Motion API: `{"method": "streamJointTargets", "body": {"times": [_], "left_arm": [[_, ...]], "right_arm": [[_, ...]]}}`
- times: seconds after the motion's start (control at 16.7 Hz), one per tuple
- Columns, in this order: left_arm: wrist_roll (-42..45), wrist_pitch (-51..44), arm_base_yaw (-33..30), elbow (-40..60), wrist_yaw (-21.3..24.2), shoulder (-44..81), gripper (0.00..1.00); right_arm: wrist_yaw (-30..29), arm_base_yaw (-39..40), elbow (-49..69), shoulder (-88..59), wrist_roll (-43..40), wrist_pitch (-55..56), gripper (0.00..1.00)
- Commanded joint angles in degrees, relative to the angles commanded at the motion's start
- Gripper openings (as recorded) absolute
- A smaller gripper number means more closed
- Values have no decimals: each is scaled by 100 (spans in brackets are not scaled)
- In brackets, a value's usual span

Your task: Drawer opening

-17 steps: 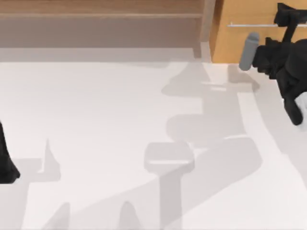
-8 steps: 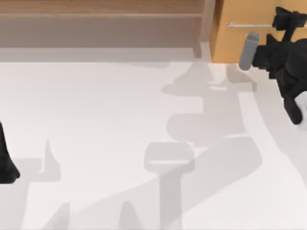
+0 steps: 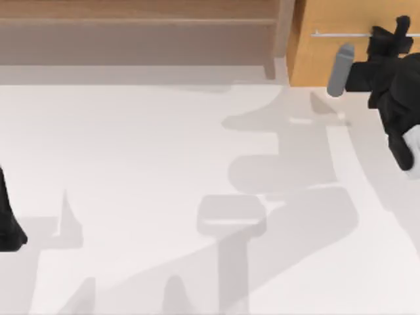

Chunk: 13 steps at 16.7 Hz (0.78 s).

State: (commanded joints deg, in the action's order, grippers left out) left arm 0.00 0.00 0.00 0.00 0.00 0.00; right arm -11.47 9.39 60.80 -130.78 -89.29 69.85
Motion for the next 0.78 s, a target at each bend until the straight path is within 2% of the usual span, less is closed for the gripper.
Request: {"method": "streamJointTargets", "body": {"times": [0.6,0.78], "left_arm": [[0,0,0,0,0,0,100],[0,0,0,0,0,0,100]], "right_arm": [[-13,17,-26,11,21,0,0],[-64,87,-413,252,29,302,0]]}}
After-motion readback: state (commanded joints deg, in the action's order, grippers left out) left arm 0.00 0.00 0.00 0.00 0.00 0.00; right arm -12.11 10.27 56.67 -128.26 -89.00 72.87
